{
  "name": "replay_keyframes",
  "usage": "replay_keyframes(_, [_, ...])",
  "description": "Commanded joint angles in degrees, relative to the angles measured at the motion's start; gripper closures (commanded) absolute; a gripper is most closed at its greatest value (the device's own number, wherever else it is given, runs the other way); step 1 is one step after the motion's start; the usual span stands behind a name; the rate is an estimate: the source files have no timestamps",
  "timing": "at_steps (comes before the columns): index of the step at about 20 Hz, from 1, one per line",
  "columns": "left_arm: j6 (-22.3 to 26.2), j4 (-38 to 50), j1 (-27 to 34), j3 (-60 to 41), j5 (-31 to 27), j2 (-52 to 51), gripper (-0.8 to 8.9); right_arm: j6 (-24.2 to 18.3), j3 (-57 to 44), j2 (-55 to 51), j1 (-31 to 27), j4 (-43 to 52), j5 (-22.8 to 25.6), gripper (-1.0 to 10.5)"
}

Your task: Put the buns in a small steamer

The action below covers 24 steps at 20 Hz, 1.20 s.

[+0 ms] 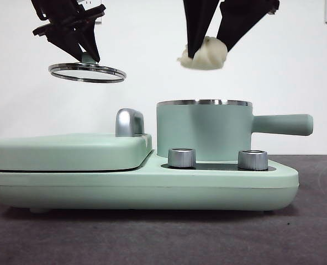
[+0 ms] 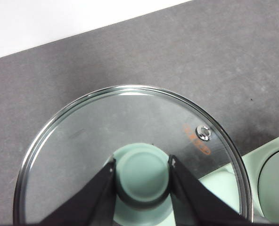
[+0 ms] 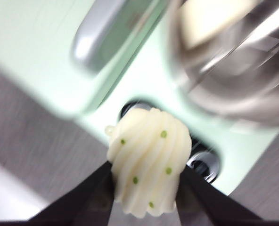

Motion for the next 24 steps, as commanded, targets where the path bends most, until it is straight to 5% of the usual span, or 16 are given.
replay_keyframes(1, [0.1,1.3,-0.2,2.4,0.3,0.0,7.94,-4.9,7.4,5.9,-3.5,-1.2,0.2,7.8])
replay_keyframes(6, [0.1,1.2,-0.2,2.4,0.3,0.0,7.94,-8.3,17.0,15.9,-8.4,-4.3,0.2,7.8])
replay_keyframes(17, [0.1,1.2,-0.2,2.4,0.3,0.0,7.94,-8.7,17.1,25.5,-11.0,-4.4,1.8,7.8])
replay_keyframes(24, [0.1,1.2,-0.2,2.4,0.3,0.0,7.94,-8.4,17.2,25.8,-11.6,-4.4,1.7,5.3])
